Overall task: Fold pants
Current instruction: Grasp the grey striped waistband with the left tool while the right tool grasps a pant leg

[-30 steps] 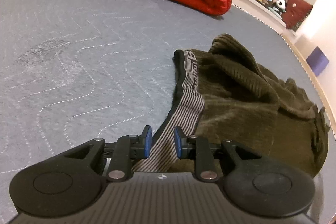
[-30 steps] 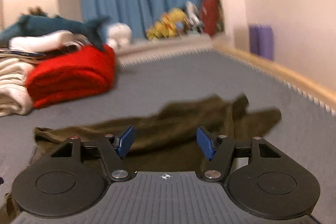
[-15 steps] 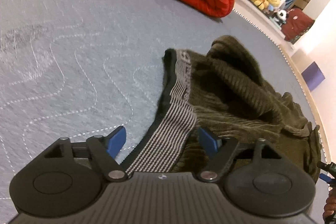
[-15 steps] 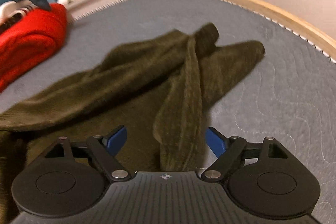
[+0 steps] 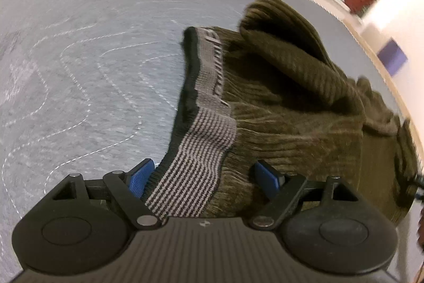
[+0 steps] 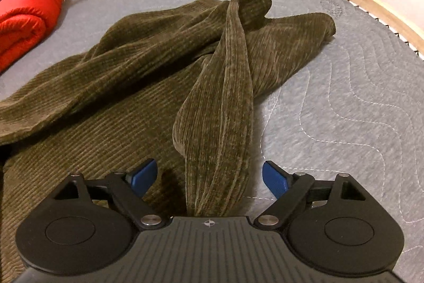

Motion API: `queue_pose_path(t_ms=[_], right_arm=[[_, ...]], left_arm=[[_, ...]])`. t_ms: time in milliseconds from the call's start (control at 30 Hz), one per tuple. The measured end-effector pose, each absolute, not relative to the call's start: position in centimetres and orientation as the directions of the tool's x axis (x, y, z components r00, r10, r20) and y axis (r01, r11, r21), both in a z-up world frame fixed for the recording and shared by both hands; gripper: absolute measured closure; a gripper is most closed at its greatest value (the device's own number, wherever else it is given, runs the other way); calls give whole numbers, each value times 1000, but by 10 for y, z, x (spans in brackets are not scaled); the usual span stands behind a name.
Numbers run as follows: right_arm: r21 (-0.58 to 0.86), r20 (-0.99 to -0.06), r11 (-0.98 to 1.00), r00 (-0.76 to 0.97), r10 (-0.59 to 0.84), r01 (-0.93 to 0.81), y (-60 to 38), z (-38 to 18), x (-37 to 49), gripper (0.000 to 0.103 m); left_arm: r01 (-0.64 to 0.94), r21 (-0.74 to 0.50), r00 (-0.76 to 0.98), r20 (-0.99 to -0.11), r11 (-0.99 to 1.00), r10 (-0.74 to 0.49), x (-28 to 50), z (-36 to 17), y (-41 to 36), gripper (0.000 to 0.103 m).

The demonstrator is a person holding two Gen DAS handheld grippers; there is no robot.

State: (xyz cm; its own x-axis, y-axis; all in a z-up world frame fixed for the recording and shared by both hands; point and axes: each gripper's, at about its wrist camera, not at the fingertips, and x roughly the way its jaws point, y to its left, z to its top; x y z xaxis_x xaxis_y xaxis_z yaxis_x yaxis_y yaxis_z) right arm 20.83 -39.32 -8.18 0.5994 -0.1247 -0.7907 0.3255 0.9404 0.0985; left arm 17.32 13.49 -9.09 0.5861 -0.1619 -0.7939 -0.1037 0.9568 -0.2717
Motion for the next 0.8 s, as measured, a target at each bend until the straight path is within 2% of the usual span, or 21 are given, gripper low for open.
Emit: queue_pose_path(t_ms=[67, 133, 200, 233, 300, 333, 400, 467, 800], right_arm=[[93, -797, 941, 590, -125, 325, -391, -85, 210, 17], [81, -803, 943, 581, -129, 321, -390, -88, 211, 23], [64, -803, 947, 579, -138, 316, -388, -87, 210, 38], [62, -799, 949, 585, -138, 309, -387, -86, 209, 44], [60, -795, 950, 591, -140, 305, -386, -82, 206, 68], [60, -793, 950, 592, -141, 306, -385, -81, 204, 72], [59, -789, 949, 598, -145, 309, -387, -77, 201, 85], [64, -781, 949, 607, -145, 309, -388, -72, 197, 87], [87, -726, 962, 678, -115, 257, -379, -37, 165, 92]], left_arm=[[-65, -226, 582, -800, 972, -146, 173, -90, 125, 25], [-29, -142, 582, -807, 989, -99, 171, -88, 116, 40], [-6, -115, 590, -802, 993, -89, 168, -85, 116, 58], [-1, -116, 594, -799, 993, -92, 165, -83, 117, 61], [12, -123, 612, -784, 992, -104, 158, -75, 121, 72], [16, -123, 619, -778, 992, -106, 155, -71, 122, 76], [9, -110, 636, -766, 994, -91, 145, -60, 125, 95], [-18, -126, 642, -762, 992, -86, 138, -49, 136, 98], [-45, -214, 701, -703, 976, -122, 84, -2, 172, 98]])
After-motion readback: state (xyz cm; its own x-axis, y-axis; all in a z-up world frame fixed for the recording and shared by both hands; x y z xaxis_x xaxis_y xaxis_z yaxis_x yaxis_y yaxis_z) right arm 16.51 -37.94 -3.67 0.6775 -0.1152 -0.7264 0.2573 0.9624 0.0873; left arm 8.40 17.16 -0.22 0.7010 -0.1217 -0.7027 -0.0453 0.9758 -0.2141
